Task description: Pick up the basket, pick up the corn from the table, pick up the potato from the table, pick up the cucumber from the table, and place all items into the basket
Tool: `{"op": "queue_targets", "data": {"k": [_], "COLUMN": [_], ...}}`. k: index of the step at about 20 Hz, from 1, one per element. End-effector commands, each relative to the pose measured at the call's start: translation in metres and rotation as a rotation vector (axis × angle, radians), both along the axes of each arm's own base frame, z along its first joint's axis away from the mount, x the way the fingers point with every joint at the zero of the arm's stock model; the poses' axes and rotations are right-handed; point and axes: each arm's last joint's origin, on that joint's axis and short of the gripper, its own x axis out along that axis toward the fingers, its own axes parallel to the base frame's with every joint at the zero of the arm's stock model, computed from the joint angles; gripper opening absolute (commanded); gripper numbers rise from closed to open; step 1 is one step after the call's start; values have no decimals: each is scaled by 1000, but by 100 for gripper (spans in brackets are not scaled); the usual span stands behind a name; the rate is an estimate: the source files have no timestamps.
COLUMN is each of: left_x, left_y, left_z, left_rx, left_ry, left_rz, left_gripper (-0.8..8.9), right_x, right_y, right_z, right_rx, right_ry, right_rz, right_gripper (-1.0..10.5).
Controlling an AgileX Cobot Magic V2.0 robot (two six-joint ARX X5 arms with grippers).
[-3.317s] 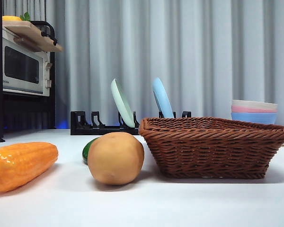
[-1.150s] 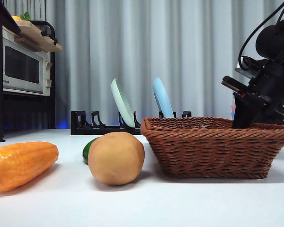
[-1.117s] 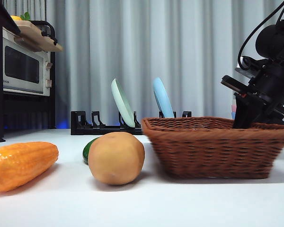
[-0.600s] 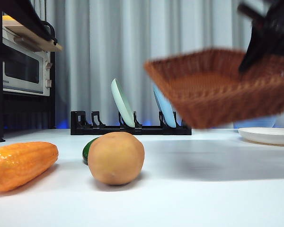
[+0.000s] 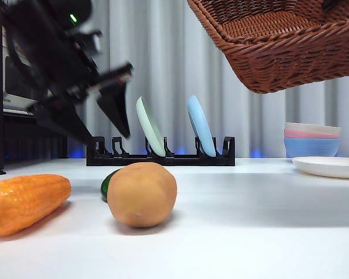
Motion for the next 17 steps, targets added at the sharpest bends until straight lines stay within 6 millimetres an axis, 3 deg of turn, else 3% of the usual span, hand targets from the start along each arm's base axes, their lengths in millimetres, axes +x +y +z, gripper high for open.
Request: {"op": "queue_targets", "data": {"k": [1,6,13,17], "left_x": [10,19,22,23], "left_y": [-12,-24,-25,-26], "left_z": [-18,-45,-50,-66], "left_rx": [44,112,118,148], "left_ry": [17,5,5,54], "left_rz": [-29,-38,-47,-58], "left_gripper": [346,345,336,336], "right_x": [-1,-1,-1,-1], "right_y": [0,0,0,0], "right_z": [2,1,1,1], "right_rx": [17,16,25,25], "right_ry": [-7,2,7,7], "right_rz": [-6,-6,-10,-10], "right_gripper": [-16,-16,-16,-16]}}
